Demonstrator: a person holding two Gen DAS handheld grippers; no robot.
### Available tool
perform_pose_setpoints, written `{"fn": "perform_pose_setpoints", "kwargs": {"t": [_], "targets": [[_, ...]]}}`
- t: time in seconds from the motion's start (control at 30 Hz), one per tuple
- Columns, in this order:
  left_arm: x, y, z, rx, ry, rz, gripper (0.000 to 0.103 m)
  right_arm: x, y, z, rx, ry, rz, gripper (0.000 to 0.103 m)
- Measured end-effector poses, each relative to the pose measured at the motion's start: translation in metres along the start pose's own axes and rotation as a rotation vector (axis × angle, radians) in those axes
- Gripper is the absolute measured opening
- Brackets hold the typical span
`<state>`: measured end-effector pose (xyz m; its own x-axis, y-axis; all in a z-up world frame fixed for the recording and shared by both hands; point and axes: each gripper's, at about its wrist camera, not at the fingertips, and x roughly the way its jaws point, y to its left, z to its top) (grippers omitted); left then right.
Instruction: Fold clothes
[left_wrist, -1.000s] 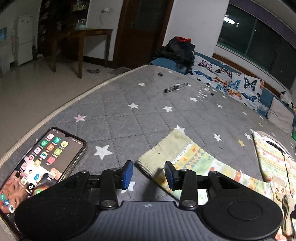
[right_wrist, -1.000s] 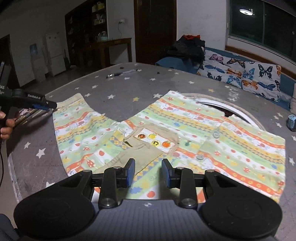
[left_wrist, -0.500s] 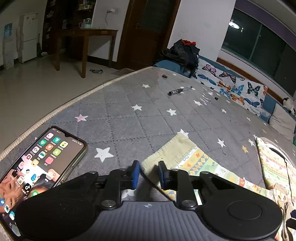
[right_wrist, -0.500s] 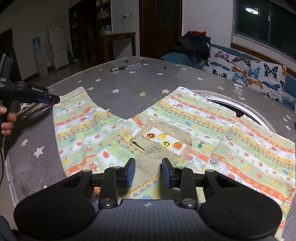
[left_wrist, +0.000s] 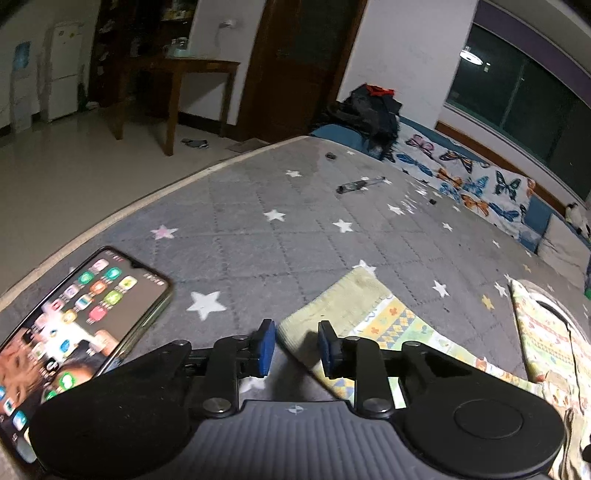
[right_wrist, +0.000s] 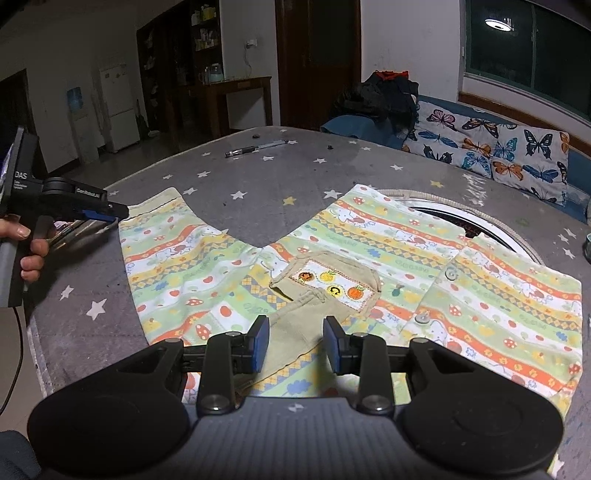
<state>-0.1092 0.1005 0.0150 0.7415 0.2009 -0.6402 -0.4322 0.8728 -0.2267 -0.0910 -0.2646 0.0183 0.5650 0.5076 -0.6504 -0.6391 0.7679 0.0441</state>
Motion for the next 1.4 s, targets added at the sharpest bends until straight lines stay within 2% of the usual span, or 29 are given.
{"fn": "perform_pose_setpoints", "kwargs": {"t": [0.03,0.1,0.2,0.37,0.47,0.57,0.67,0.77,0.9,1.0,1.1,1.3,1.4], "targets": [[0.001,-0.001,0.000,0.005,0.001,-0.001,0.010,-0.001,0.000,0.000,0.002,-0.003,-0.001,0.032],[-0.001,-0.001,0.002,-0.028,0.004,-0.033,0.008,-0.005,0.001,-0.001,0.005,-0.011,-0.003,0.032],[-0.016,-0.012,0.005,-0.019,-0.026,-0.107,0.007,-0.015,-0.001,-0.002,0.013,-0.028,-0.008,0.032],[-0.057,-0.060,0.013,0.048,-0.070,-0.325,0.007,-0.031,-0.013,-0.004,0.056,-0.055,-0.026,0.032],[-0.075,-0.101,0.009,0.120,-0.065,-0.480,0.007,-0.042,-0.025,-0.006,0.098,-0.069,-0.050,0.032],[-0.089,-0.144,-0.002,0.206,-0.036,-0.625,0.007,-0.056,-0.041,-0.012,0.154,-0.087,-0.070,0.032],[-0.093,-0.185,-0.024,0.288,0.031,-0.740,0.007,-0.071,-0.057,-0.020,0.206,-0.102,-0.101,0.032],[-0.092,-0.220,-0.050,0.384,0.099,-0.802,0.007,-0.085,-0.074,-0.030,0.275,-0.111,-0.124,0.032],[-0.084,-0.252,-0.088,0.512,0.177,-0.827,0.007,-0.094,-0.091,-0.043,0.361,-0.106,-0.128,0.032],[-0.076,-0.258,-0.108,0.568,0.231,-0.815,0.008,-0.093,-0.097,-0.051,0.399,-0.095,-0.121,0.032],[-0.074,-0.258,-0.118,0.602,0.253,-0.813,0.014,-0.085,-0.096,-0.053,0.415,-0.077,-0.095,0.032],[-0.080,-0.235,-0.105,0.612,0.229,-0.804,0.022,-0.066,-0.089,-0.052,0.422,-0.041,-0.061,0.032],[-0.078,-0.212,-0.091,0.583,0.193,-0.750,0.029,-0.062,-0.088,-0.052,0.442,-0.039,-0.054,0.032]]}}
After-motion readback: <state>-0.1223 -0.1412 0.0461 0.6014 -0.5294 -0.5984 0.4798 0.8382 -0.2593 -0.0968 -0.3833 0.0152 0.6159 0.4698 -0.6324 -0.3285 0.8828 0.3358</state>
